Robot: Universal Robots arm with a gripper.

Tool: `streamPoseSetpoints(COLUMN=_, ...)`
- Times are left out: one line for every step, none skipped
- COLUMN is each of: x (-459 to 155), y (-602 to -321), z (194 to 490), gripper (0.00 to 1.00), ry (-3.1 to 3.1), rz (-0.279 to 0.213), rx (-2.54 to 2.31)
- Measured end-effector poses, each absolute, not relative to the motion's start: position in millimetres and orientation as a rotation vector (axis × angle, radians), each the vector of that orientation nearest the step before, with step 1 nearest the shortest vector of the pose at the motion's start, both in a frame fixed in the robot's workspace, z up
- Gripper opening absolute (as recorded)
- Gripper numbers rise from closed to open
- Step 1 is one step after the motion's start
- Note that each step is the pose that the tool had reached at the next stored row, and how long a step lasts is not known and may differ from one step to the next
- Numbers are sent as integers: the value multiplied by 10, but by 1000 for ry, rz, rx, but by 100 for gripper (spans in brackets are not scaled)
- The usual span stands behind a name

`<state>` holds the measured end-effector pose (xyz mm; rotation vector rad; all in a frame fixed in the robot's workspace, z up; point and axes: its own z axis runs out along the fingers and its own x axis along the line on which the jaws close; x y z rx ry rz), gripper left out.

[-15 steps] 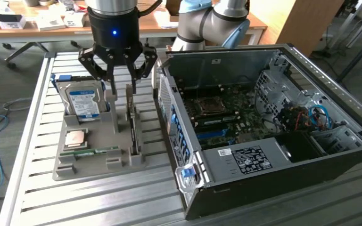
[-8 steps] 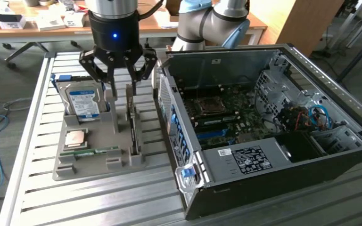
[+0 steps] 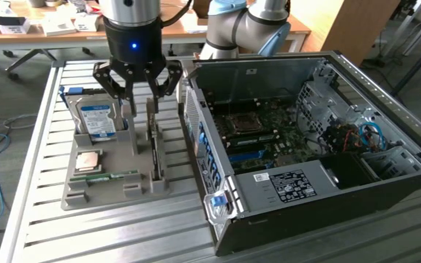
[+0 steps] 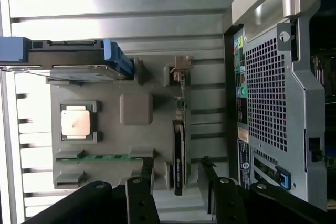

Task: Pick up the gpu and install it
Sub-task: 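Pick up the gpu and move the gpu toward the slot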

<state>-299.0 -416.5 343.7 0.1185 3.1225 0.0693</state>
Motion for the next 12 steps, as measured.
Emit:
streamPoseSetpoints(x=-2990, y=-4165, z=3426, gripper=47, ry=3122, rz=69, rx=119)
streamPoseSetpoints(x=-2990, y=-4165, z=3415, gripper=47, ry=3123, rz=69, rx=118)
streamPoseSetpoints(x=-2990, y=-4165, z=3403, gripper=47, ry=3122, rz=69, rx=118)
streamPoseSetpoints(x=-2990, y=-4165, z=3392, gripper=47, ry=3122, rz=69, rx=119)
streamPoseSetpoints(x=-2990, y=-4165, z=3381, gripper=47, ry=3122, rz=69, rx=118)
streamPoseSetpoints(x=-2990, y=-4165, z=3370, gripper=47, ry=3122, rz=69, rx=118)
streamPoseSetpoints(x=-2990, y=-4165, z=3358, gripper=47, ry=3122, rz=69, rx=119)
streamPoseSetpoints(x=-2990, y=-4165, z=3346, gripper=47, ry=3122, rz=69, rx=118)
streamPoseSetpoints(x=-2990, y=-4165, z=3335, gripper=47, ry=3122, rz=69, rx=119)
streamPoseSetpoints(x=-2990, y=-4165, z=3323, gripper=47, ry=3122, rz=69, rx=118)
streamPoseSetpoints(x=-2990, y=-4165, z=3314, gripper=47, ry=3122, rz=69, rx=118)
streamPoseSetpoints(x=-2990, y=-4165, z=3305, gripper=47, ry=3122, rz=69, rx=118)
